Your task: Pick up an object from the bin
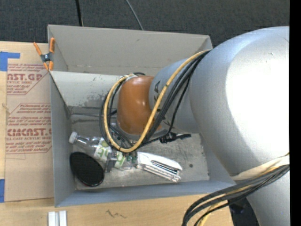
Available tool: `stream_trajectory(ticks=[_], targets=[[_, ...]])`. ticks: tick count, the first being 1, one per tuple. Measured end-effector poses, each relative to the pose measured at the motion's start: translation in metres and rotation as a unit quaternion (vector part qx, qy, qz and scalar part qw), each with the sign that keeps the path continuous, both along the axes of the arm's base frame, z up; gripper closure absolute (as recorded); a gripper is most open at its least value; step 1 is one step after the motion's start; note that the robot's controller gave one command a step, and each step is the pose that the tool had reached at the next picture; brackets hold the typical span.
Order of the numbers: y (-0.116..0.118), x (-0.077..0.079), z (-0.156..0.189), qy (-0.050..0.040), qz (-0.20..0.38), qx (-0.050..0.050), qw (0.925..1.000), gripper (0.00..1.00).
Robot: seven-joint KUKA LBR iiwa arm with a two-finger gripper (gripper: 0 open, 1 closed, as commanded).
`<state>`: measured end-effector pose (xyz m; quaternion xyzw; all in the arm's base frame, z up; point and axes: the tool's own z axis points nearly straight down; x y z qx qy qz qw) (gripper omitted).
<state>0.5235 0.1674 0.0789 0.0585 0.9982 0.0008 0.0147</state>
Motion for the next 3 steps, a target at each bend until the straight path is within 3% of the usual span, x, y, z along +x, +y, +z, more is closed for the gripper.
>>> stream_trajectory(ticks=[3], targets=[[0.0002, -0.0001, 0.0000, 0.0000, 0.000, 0.000, 1.0000, 1.00]])
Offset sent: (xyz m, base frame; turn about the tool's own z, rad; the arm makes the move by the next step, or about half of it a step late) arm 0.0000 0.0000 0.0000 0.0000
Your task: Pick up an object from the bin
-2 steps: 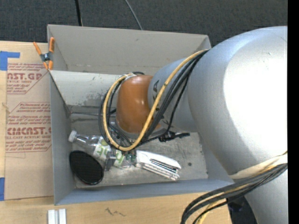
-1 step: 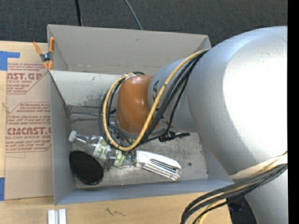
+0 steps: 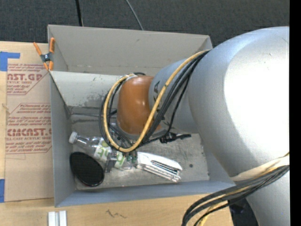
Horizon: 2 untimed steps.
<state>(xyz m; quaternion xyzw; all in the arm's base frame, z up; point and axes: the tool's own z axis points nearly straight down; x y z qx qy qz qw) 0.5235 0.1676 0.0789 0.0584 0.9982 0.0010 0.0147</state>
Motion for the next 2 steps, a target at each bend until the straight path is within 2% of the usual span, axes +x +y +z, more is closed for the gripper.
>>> stream_trajectory(ticks=[2], targets=[[0.0000, 0.0000, 0.0000, 0.0000, 0.000, 0.000, 1.0000, 1.00]])
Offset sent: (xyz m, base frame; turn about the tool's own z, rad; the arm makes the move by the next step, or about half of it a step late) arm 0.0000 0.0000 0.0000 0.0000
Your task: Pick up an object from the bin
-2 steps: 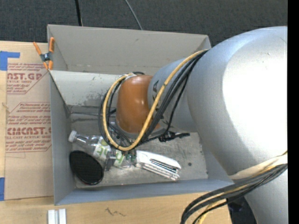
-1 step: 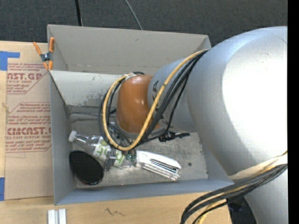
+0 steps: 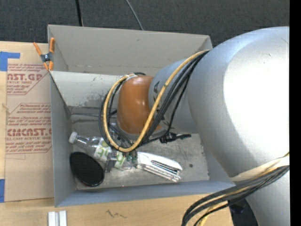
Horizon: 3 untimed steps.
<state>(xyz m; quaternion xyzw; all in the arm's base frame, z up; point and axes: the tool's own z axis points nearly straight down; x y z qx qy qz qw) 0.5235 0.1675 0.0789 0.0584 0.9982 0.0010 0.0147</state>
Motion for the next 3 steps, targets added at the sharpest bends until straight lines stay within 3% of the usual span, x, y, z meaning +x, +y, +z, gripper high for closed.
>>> stream_trajectory(ticks=[3], targets=[[0.0000, 0.0000, 0.0000, 0.0000, 0.000, 0.000, 1.0000, 1.00]])
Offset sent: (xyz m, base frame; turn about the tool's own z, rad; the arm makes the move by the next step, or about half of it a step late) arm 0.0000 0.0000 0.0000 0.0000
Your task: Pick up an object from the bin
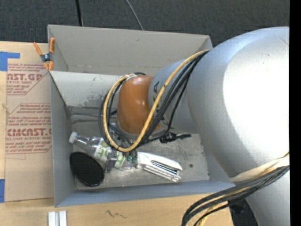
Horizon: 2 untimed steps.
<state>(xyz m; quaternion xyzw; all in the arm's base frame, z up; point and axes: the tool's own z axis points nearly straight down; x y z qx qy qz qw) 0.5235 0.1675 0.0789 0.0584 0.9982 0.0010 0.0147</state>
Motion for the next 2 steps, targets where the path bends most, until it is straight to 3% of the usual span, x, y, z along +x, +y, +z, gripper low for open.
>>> stream_trajectory(ticks=[2], targets=[[0.0000, 0.0000, 0.0000, 0.0000, 0.000, 0.000, 1.0000, 1.00]])
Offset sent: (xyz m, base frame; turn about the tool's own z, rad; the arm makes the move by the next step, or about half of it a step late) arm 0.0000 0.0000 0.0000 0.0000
